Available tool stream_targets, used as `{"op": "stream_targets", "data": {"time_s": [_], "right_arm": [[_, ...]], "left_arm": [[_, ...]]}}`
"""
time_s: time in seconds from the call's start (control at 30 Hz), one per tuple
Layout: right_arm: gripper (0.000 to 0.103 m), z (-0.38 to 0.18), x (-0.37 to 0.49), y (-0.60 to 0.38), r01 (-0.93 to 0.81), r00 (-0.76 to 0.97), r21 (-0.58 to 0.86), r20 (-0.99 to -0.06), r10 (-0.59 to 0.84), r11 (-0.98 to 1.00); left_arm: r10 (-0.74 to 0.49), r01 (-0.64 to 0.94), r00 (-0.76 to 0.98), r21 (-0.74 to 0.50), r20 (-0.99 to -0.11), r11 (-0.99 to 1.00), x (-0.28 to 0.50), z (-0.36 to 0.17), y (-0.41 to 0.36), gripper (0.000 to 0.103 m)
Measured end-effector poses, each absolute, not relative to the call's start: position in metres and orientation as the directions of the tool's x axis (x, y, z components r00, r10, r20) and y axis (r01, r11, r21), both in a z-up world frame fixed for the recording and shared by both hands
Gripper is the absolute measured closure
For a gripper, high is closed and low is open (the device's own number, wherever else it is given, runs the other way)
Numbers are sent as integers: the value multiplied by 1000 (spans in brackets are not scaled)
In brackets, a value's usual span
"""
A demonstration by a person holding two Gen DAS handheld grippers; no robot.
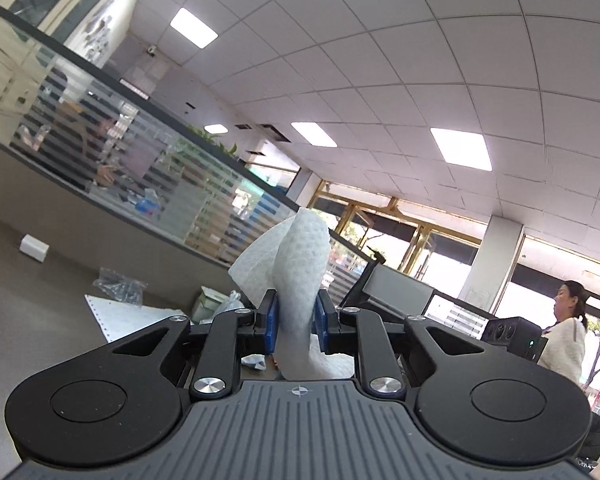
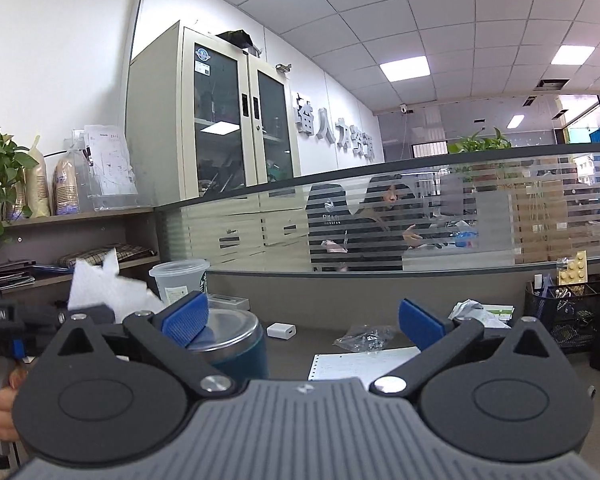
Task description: Clean container
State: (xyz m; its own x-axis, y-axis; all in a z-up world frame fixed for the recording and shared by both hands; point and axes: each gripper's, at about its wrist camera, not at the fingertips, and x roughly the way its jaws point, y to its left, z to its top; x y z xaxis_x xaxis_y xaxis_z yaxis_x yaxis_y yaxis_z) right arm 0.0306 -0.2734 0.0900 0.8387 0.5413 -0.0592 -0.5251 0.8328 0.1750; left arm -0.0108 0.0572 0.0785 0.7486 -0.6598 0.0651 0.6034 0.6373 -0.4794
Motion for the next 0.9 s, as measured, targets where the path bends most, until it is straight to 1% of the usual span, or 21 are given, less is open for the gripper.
{"op": "stream_targets", "data": {"time_s": [0.1, 0.13, 0.27, 0.4, 0.47, 0.53, 0.57, 0.63, 0.77, 0.9], "right_arm": [[0, 90, 28, -274, -525, 840, 175, -53, 540, 833], [0, 90, 28, -274, -525, 840, 175, -52, 540, 833], [0, 90, 26, -274, -525, 840, 176, -52, 541, 833], [0, 90, 24, -275, -524, 841, 177, -51, 539, 833], [0, 92, 28, -276, -525, 840, 177, -50, 541, 832], [0, 93, 29, -277, -526, 840, 174, -50, 541, 833], [0, 93, 28, -277, -526, 840, 172, -49, 541, 833], [0, 93, 28, -278, -526, 840, 169, -48, 541, 833], [0, 92, 28, -279, -527, 839, 177, -48, 542, 831], [0, 92, 27, -279, -524, 840, 182, -51, 540, 832]], "left_arm": [[-681, 650, 721, -466, 129, 600, -17, 92, 58, 88], [-686, 658, 715, -463, 135, 594, -17, 94, 56, 88], [-701, 649, 709, -461, 78, 605, -3, 93, 38, 91], [-710, 635, 704, -469, 24, 614, 12, 87, 20, 91], [-726, 643, 687, -490, 29, 588, 18, 85, 15, 91], [-737, 655, 675, -490, 37, 575, 21, 86, 11, 91], [-734, 652, 678, -482, 27, 585, 23, 87, 7, 91], [-706, 623, 707, -449, -26, 640, 27, 87, -2, 91], [-684, 612, 728, -405, -48, 680, 26, 87, -6, 89], [-621, 583, 780, -270, -80, 766, 10, 94, -17, 87]]}}
